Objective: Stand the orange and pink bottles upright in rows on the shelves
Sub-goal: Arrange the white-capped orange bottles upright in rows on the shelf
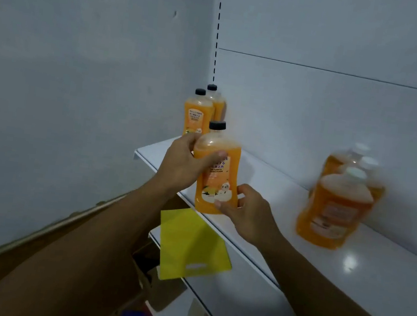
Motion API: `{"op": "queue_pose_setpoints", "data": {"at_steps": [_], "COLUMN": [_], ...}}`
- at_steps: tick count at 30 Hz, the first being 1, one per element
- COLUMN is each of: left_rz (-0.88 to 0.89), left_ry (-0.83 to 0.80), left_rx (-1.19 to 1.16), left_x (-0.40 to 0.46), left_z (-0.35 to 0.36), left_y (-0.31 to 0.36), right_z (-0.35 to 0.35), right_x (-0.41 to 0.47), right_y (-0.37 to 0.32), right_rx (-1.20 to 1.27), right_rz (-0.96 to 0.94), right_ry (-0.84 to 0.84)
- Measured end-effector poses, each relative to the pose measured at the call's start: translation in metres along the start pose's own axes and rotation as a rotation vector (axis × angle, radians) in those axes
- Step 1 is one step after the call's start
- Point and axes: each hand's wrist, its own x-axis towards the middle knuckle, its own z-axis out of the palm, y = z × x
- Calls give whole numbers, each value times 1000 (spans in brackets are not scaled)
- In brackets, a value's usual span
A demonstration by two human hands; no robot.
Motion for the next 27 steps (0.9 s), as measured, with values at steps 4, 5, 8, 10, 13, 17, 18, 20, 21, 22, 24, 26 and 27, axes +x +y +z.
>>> {"op": "queue_pose_setpoints", "data": {"at_steps": [4, 5, 8, 10, 13, 17, 18, 20, 21, 22, 24, 26, 27], "left_rz": [54, 53, 28, 36, 48, 24, 31, 39, 36, 26, -4, -52, -92], "left_ry": [52, 76, 103, 121, 183, 206, 201, 185, 177, 170, 140, 103, 99], "left_rx": [75, 97, 99, 95, 118, 158, 167, 197, 213, 228, 262, 298, 312], "left_x": [57, 71, 111, 131, 153, 169, 171, 173, 174, 175, 174, 170, 165], "left_z": [-36, -47, -78, -95, -111, -117, -117, -114, -113, -112, -111, -112, -112], "left_y": [-40, -50, -77, -90, -105, -123, -126, -130, -130, -130, -128, -127, -125], "right_z": [43, 54, 87, 106, 127, 153, 158, 165, 167, 167, 164, 154, 148], "right_x": [77, 95, 142, 169, 202, 229, 232, 237, 239, 239, 236, 225, 217], "right_y": [-12, -18, -37, -45, -54, -49, -47, -44, -41, -40, -39, -43, -45], "right_rx": [-55, -52, 0, 36, 78, 27, 6, -21, -42, -68, -101, -137, -168], "right_rz": [-4, -4, -37, -65, -101, -92, -93, -89, -85, -84, -74, -42, -37], "right_ry": [21, 18, 6, 9, 22, 58, 68, 91, 92, 88, 87, 99, 101]}}
